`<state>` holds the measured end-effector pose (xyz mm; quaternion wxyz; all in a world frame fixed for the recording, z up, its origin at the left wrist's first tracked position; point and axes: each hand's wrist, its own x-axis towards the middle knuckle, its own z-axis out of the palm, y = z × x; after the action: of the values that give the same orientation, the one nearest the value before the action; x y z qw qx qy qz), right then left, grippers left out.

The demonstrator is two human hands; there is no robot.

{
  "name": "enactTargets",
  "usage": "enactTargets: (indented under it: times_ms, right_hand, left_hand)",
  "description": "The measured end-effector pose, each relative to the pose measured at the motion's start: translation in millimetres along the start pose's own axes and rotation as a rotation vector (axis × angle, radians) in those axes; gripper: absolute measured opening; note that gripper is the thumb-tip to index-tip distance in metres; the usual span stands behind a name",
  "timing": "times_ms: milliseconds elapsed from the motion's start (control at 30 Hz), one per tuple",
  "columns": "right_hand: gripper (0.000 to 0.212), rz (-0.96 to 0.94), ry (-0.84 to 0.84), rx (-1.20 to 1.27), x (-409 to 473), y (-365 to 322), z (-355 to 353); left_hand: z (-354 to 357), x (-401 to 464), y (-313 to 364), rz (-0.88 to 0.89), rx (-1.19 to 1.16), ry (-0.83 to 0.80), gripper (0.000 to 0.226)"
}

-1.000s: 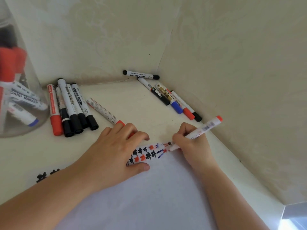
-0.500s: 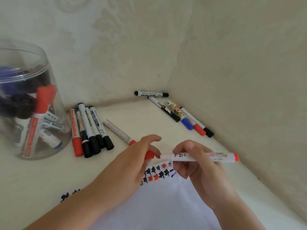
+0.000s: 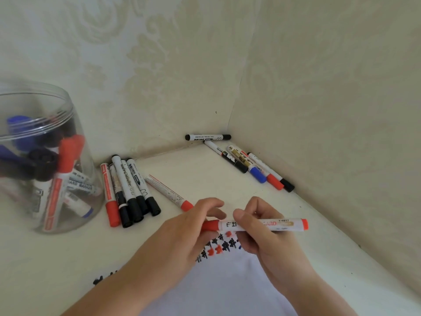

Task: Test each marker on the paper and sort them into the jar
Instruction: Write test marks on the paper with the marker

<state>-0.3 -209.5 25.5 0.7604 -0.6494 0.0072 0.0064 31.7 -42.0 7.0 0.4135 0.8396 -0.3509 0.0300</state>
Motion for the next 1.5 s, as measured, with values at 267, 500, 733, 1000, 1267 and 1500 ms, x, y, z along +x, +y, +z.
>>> enactTargets:
  times_ms: [267, 500, 733, 1000, 1267, 1500]
  right_hand:
    - [0.038, -0.006, 0.121, 0.051, -1.5, 0.3, 3.8]
    - [0.033, -0.047, 0.142, 0.061, -6.9, 1.8, 10.4]
    - [0.033, 0.007, 0.011, 0.019, -5.6, -1.9, 18.5]
    - [0.034, 0.162, 0.047, -0.564, 28.5, -24.8, 14.9]
    - [0.010, -0.085, -0.057, -1.228, 59.7, 2.3, 50.2]
    - [0.020, -0.186, -0.056, -1.412, 79.9, 20.5, 76.0]
  left_hand:
    - [-7.7, -2.9, 6.2, 0.124, 0.296, 0.010, 0.039]
    - [-4.4, -6.5, 9.9, 0.129, 0.209, 0.012, 0.053]
    - [-14.3, -2.4, 14.9, 0.100, 0.094, 0.084, 0.037]
    - [-93.3, -3.1, 31.4, 0.078, 0.006, 0.557, 0.014]
    - [-205.3, -31.3, 51.3, 0.160, 0.340, 1.029, 0.006]
    - [-223.3, -17.8, 25.3, -0.160, 0.748, 0.670, 0.035]
